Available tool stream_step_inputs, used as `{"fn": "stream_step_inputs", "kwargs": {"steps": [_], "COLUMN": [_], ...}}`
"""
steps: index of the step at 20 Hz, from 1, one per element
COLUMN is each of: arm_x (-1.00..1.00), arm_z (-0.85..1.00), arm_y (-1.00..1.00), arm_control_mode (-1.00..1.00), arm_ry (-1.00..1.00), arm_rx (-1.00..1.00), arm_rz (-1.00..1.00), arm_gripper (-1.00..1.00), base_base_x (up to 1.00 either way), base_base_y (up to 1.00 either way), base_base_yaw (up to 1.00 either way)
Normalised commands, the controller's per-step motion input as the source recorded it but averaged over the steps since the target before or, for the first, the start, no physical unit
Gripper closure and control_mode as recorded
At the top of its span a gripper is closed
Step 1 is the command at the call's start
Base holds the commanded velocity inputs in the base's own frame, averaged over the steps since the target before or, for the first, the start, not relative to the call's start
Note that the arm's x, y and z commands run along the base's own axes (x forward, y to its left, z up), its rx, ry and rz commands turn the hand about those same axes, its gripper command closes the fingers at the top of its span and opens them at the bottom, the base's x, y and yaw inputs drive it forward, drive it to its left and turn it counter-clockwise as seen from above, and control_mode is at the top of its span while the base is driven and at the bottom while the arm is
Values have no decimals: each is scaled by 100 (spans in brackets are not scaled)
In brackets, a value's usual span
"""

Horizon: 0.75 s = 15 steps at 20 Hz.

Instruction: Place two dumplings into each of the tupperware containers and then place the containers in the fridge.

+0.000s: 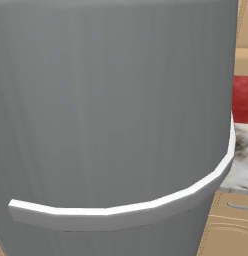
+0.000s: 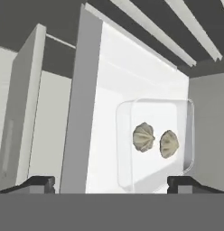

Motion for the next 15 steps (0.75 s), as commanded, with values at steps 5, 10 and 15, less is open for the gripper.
{"fn": "stream_step_inputs", "kwargs": {"steps": [5,10,15], "arm_x": [-79,-100,-100], "arm_z": [67,63,35], "arm_y": [0,0,6], "arm_control_mode": [-100,-100,-100], "arm_ry": [30,17,8], "arm_rx": [0,0,0], "arm_rz": [-2,-10,-20], "arm_gripper": [-100,-100,-100], "base_base_x": [0,0,0], "base_base_y": [0,0,0], "base_base_yaw": [0,0,0]}}
